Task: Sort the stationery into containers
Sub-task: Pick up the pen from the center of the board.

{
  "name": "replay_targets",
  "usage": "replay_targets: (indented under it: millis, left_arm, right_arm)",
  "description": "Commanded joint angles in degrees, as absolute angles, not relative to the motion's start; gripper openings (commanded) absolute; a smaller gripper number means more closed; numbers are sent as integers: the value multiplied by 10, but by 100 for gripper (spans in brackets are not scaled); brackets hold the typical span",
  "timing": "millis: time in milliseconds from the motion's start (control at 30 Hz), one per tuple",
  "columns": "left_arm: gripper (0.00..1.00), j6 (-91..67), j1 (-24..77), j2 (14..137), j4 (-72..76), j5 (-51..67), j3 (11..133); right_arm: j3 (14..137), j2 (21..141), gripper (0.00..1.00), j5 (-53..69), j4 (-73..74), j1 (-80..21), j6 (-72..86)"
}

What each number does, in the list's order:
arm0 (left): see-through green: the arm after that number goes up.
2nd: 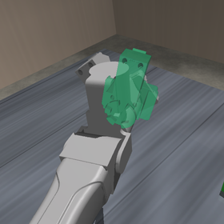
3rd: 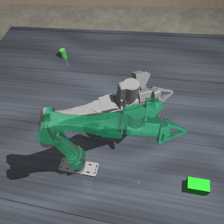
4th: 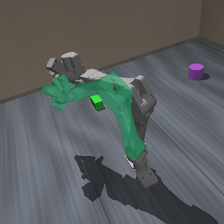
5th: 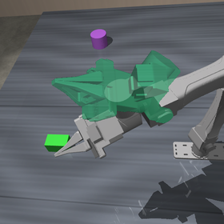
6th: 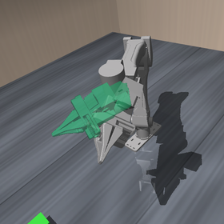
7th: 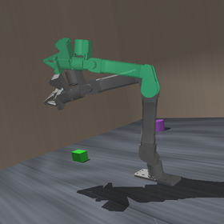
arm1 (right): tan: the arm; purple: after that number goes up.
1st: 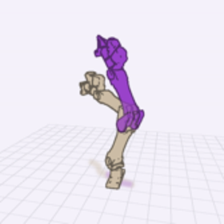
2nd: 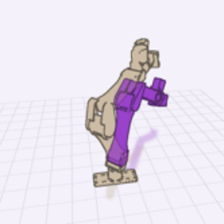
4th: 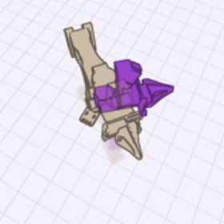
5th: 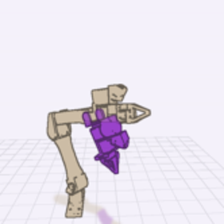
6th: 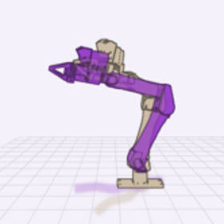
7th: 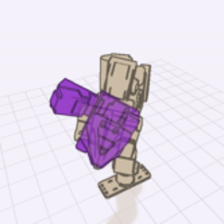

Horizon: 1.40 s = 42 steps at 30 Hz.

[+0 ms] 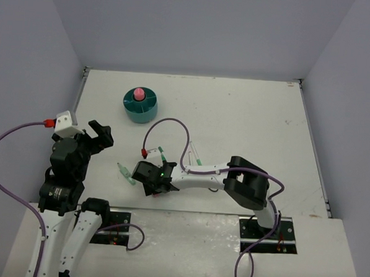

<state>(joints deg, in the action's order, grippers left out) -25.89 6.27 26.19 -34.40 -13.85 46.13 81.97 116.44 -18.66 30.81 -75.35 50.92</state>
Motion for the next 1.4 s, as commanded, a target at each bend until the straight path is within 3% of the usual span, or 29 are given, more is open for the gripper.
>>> replay_targets:
  millis: [0,133,433,500,700,867,1000,1067,1100,1200,1367]
  left_arm:
    - [100,-247,76,250,-330,-154,463]
    - [100,-249,80,250,-330,-156,462]
    - [100,-248,80,251,-328,-151,462]
    - [100,-245,81,256,-326,-144,460]
    - [100,-241,80,279,-315,-104,463]
    - [100,-285,80,294,-284,67,464]
    - [100,-413,80,286,-128,281,396]
    - [100,-503,81,299,45,388,341]
    - [100,-538,82,302,67,398,319]
    - [100,-636,93,325,314,451,245]
    - [99,-665,143,361,425,429,225]
  right_arm:
    - [850,1196,52,-218,324,-749,543]
    - [860,1206,36,-239,348,-750,550]
    - [864,1222,32,-252,371,-750,546]
    - [859,1211,13,-252,366,-750,532]
    - [824,1094,5,-285,309,-750,432]
    - [696,874,0,-268,166,-750,293]
    - [622,771,0,-311,119,-750,234]
    - [593,723,0,-310,103,-750,225]
    - [586,707,0,-309,101,-750,223]
    - [572,669,0,-317,90,-750,221]
    - [593,660,0,-351,136,-749,224]
